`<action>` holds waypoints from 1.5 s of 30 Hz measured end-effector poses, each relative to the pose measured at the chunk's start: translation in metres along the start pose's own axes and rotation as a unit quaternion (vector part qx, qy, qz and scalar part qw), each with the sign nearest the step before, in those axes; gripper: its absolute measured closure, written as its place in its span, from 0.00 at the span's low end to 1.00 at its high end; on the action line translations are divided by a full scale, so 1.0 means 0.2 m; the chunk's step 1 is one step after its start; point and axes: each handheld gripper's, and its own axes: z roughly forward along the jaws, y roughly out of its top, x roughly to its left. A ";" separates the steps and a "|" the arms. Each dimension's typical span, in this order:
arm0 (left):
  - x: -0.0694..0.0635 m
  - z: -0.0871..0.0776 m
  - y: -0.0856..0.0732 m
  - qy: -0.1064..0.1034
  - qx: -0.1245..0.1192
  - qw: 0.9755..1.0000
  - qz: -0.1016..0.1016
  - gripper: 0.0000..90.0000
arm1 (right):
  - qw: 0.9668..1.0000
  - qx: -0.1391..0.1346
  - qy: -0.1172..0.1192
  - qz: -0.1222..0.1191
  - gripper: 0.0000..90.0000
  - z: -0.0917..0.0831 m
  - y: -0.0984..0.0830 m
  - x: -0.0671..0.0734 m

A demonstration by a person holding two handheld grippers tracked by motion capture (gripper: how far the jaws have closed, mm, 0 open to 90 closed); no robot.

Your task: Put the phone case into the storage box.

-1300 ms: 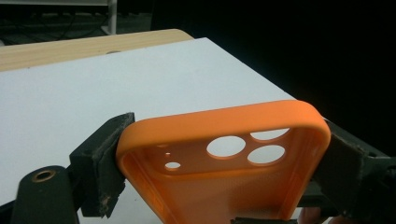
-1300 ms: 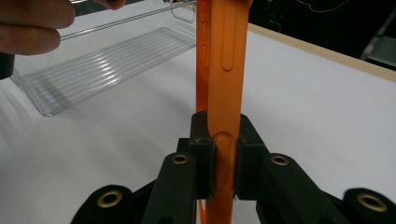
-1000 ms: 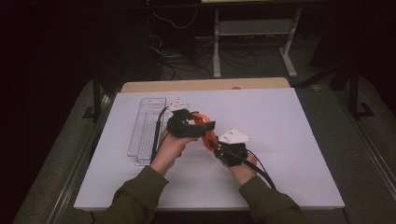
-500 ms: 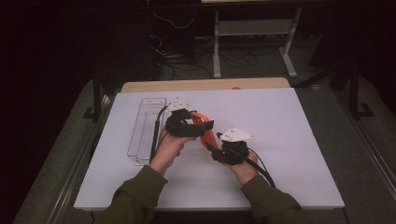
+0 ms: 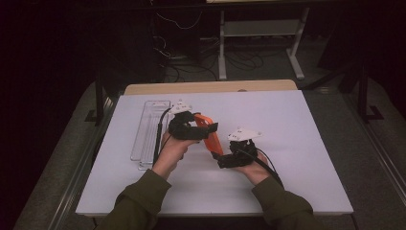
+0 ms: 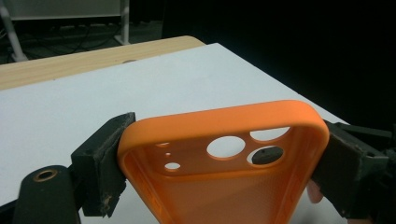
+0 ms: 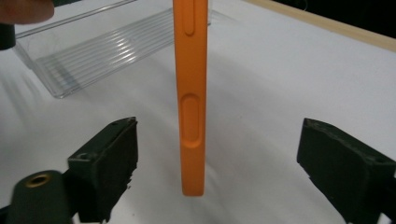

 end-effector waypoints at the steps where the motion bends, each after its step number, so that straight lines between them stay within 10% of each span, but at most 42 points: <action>1: 0.00 0.00 0.00 0.000 0.000 1.000 0.001 0.16 | 1.000 0.003 0.002 -0.002 0.03 0.00 0.00 -0.01; 15: 0.01 -0.01 0.01 -0.001 -0.003 1.000 0.002 0.16 | 0.999 0.037 0.022 -0.023 0.00 -0.03 -0.02 -0.08; 45: 0.02 -0.04 0.03 -0.007 -0.013 1.000 0.000 0.16 | 1.000 0.013 0.016 -0.001 0.00 -0.32 -0.26 -0.24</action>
